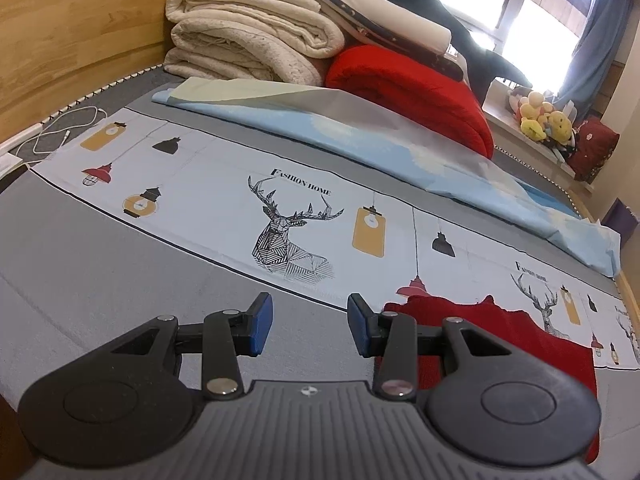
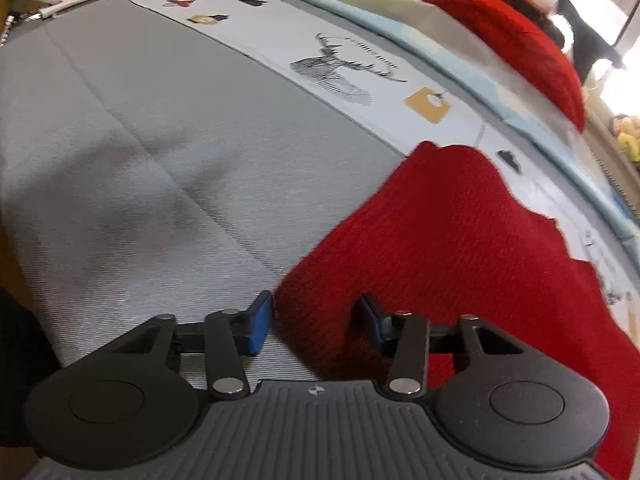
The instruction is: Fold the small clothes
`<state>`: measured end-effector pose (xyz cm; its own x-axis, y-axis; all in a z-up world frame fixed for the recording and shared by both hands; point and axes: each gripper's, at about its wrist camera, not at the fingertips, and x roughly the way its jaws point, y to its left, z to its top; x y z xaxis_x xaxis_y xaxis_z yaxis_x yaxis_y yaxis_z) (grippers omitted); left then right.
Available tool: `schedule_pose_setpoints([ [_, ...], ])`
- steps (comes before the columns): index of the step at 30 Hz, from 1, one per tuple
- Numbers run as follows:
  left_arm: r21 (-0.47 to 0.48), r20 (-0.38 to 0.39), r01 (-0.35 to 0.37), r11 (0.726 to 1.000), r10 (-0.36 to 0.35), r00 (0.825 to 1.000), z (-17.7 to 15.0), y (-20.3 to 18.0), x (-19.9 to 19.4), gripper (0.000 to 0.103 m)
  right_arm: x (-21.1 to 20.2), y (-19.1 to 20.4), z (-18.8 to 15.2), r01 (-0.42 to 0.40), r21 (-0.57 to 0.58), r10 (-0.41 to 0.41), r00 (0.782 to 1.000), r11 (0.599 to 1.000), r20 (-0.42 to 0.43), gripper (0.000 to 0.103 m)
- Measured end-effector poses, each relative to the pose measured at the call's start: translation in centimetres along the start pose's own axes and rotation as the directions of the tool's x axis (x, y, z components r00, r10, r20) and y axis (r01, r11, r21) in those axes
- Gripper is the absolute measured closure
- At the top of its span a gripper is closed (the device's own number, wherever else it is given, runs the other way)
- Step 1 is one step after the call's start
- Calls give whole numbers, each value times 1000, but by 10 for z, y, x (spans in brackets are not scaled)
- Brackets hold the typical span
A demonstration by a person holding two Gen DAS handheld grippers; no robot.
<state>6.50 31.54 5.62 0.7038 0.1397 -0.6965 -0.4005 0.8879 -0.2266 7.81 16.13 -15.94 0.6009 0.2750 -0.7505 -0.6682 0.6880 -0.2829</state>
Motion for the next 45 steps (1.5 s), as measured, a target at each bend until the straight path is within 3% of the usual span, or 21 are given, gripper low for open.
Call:
schedule_pose_setpoints([
  [8,-3,-14,-2,1000,2,1000,-2,0,2,57,5,3,3,24,-36,-25,1000,999,-16,56],
  [12,4,-18,-5,1000,5,1000,-2,-2,4,57,14,9,3,29,-115,-35,998,993,-50,56],
  [14,4,-19,-4,1000,4,1000,-2,-4,5,57,14,4,5,10,-103,-16,998,995,-58,62],
  [17,6,-23,-2,1000,2,1000,-1,-8,7,57,9,-11,10,-30,-32,29,998,999,-51,81],
  [20,11,-23,7,1000,-6,1000,-1,-16,10,57,-7,-38,14,-82,119,84,996,989,-8,84],
  [23,23,-32,18,1000,-17,999,-2,-26,14,57,-33,-77,11,-145,288,123,988,946,94,85],
  [27,52,-39,42,998,-40,998,-4,-44,18,57,-85,-158,-15,-229,519,103,960,824,260,85],
  [30,80,-35,53,995,-50,998,-4,-60,21,57,-128,-228,-59,-241,669,-1,940,703,341,86],
  [33,96,-48,69,993,-65,997,-7,-75,26,57,-164,-294,-126,-231,805,-134,925,546,356,86],
  [35,115,-56,80,990,-74,996,-10,-88,30,57,-175,-330,-180,-189,882,-201,933,431,298,86],
  [37,143,-62,82,986,-74,995,-13,-101,34,57,-170,-354,-228,-103,936,-219,958,337,184,86],
  [39,167,-75,84,982,-73,995,-18,-114,39,57,-157,-373,-273,13,973,-186,982,231,31,85],
  [42,200,-95,87,976,-69,993,-27,-131,47,57,-142,-393,-313,118,987,-76,991,114,-109,75],
  [43,214,-102,85,973,-64,993,-30,-137,50,57,-144,-400,-320,124,989,-71,990,82,-118,67],
  [44,230,-107,83,970,-60,992,-32,-142,53,57,-148,-405,-321,116,990,-89,990,81,-109,62],
  [45,243,-108,81,967,-56,993,-34,-145,55,57,-153,-410,-315,113,987,-129,987,113,-98,62],
])
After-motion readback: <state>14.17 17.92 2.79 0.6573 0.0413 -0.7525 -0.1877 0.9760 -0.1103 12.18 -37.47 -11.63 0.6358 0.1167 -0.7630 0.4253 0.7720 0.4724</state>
